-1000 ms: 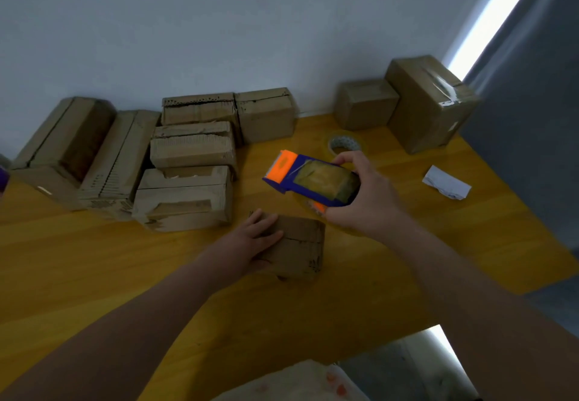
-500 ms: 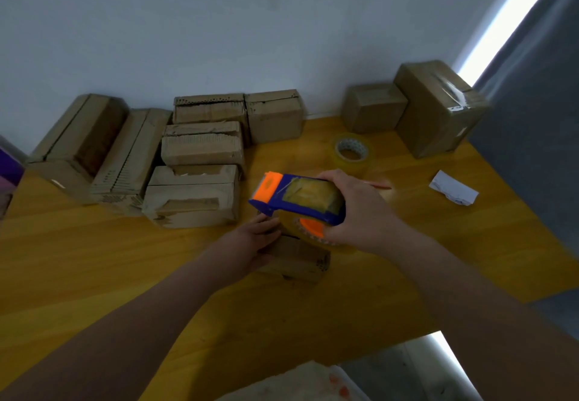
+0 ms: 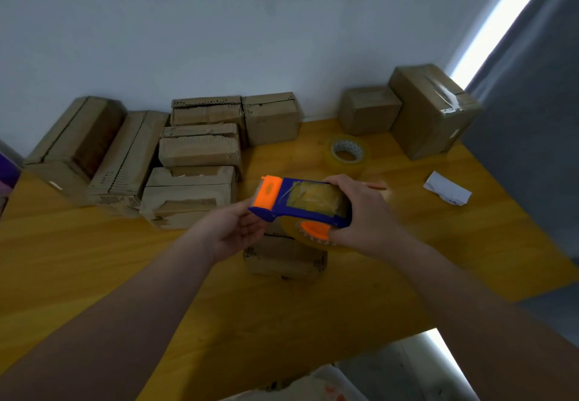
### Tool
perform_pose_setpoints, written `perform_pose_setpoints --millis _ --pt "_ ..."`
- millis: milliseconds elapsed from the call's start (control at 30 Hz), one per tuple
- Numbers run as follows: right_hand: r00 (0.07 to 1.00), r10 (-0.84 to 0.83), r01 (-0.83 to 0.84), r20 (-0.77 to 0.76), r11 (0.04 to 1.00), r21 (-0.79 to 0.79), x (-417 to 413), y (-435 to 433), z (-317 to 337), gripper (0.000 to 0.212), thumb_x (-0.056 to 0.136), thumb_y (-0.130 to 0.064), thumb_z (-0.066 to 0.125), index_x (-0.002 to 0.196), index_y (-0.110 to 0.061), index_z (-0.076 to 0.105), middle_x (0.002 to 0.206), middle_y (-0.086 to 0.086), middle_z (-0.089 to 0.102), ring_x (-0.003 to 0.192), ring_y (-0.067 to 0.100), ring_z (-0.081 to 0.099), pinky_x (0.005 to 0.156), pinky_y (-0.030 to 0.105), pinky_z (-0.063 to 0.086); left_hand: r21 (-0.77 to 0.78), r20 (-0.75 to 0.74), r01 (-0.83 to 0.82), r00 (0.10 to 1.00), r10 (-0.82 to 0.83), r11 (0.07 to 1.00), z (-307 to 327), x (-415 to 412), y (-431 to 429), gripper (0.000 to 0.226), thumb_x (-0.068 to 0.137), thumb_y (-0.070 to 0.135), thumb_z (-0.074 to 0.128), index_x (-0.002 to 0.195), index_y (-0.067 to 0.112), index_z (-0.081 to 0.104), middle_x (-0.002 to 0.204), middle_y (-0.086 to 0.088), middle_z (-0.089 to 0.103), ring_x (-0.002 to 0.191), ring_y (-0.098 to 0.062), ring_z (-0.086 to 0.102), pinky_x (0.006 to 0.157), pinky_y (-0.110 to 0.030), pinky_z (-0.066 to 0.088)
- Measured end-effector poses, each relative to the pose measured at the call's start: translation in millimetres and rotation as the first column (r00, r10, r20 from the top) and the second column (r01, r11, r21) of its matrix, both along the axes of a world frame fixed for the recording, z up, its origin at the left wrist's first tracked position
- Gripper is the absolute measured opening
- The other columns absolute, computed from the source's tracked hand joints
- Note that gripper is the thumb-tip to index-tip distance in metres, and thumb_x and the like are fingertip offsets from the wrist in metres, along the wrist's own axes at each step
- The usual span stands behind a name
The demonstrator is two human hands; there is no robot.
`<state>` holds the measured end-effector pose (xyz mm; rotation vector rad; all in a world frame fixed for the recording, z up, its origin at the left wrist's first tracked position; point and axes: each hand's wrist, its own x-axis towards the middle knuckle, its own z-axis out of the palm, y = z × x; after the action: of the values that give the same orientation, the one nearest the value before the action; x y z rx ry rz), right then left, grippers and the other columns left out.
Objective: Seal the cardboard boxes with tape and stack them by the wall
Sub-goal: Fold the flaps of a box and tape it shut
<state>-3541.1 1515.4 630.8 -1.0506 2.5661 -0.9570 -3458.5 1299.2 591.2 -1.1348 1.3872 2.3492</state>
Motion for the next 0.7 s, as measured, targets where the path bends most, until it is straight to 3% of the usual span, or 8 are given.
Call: perform_pose_setpoints --millis 67,133,300,367,433,533,600,700 --pt "1.0 0.015 -0.015 0.002 1.0 -0.001 1 0 2 0.07 0.068 -0.028 0.085 0.126 -0.025 0.047 0.106 -0.013 0.048 0.093 0.004 0.05 0.065 0.006 0.042 -0.046 0.01 -0.02 1.0 0.021 0.999 0 0 -1 0.009 0.094 0.011 0.054 0.096 0.007 0.062 0.064 -0.005 0.067 0.068 -0.014 0.06 0.049 -0.021 0.051" --pt "0.999 0.035 -0.035 -0.001 0.999 -0.002 1 0 5 0.07 0.068 -0.03 0.086 0.127 -0.027 0.048 0.105 -0.017 0.048 0.093 0.001 0.051 0.069 0.005 0.043 -0.11 0.01 -0.014 1.0 0.015 0.994 -1 1 -2 0.013 0.093 0.006 0.054 0.105 0.005 0.059 0.069 -0.007 0.065 0.064 -0.013 0.06 0.047 -0.021 0.05" --pt "0.984 0.17 -0.167 -0.05 0.984 0.067 3 3 24 0.075 0.072 -0.028 0.084 0.137 -0.027 0.047 0.108 -0.027 0.045 0.094 -0.019 0.045 0.08 -0.007 0.026 -0.283 -0.001 -0.029 1.0 0.03 0.959 -4 6 1 0.012 0.093 0.008 0.056 0.103 0.005 0.062 0.079 -0.007 0.064 0.067 -0.012 0.058 0.058 -0.025 0.048" --pt "0.977 0.213 -0.211 -0.021 0.975 0.067 -1 5 27 0.075 0.072 -0.028 0.084 0.137 -0.028 0.047 0.109 -0.028 0.048 0.098 -0.021 0.047 0.081 -0.001 0.034 -0.31 -0.006 -0.051 0.999 0.052 0.949 -7 10 -3 0.005 0.091 0.008 0.059 0.094 0.006 0.063 0.074 -0.005 0.062 0.065 -0.012 0.055 0.058 -0.025 0.046" --pt "0.974 0.228 -0.228 0.007 0.969 0.1 -4 9 28 0.076 0.071 -0.034 0.084 0.137 -0.033 0.047 0.117 -0.017 0.055 0.101 -0.004 0.054 0.085 0.014 0.045 -0.326 -0.004 -0.112 0.993 0.117 0.939 -12 18 -11 0.008 0.091 0.008 0.06 0.083 0.008 0.06 0.067 -0.003 0.062 0.064 -0.012 0.052 0.059 -0.025 0.044" --pt "0.97 0.242 -0.238 -0.004 0.956 0.171 -7 11 28 0.075 0.071 -0.038 0.083 0.137 -0.034 0.047 0.124 -0.014 0.055 0.107 0.006 0.054 0.088 0.024 0.046 -0.391 -0.009 -0.128 0.991 0.135 0.911 -23 28 -18 0.009 0.09 0.008 0.062 0.081 0.008 0.061 0.068 -0.004 0.062 0.064 -0.013 0.053 0.061 -0.026 0.045" --pt "0.966 0.257 -0.247 -0.017 0.946 0.21 -7 9 26 0.074 0.072 -0.04 0.082 0.137 -0.035 0.046 0.125 -0.014 0.054 0.11 0.006 0.051 0.089 0.016 0.041 -0.415 -0.008 -0.141 0.988 0.151 0.899 -31 30 -17 0.01 0.088 0.011 0.066 0.08 0.007 0.062 0.068 -0.004 0.062 0.062 -0.014 0.053 0.059 -0.026 0.045" --pt "0.963 0.261 -0.226 -0.073 0.922 0.314 -5 3 26 0.074 0.077 -0.041 0.078 0.14 -0.039 0.04 0.127 -0.016 0.049 0.11 -0.001 0.039 0.082 -0.007 0.013 -0.465 0.007 -0.171 0.98 0.197 0.869 -42 26 -14 0.016 0.086 0.016 0.07 0.075 0.007 0.063 0.067 -0.005 0.062 0.059 -0.014 0.053 0.057 -0.026 0.045"
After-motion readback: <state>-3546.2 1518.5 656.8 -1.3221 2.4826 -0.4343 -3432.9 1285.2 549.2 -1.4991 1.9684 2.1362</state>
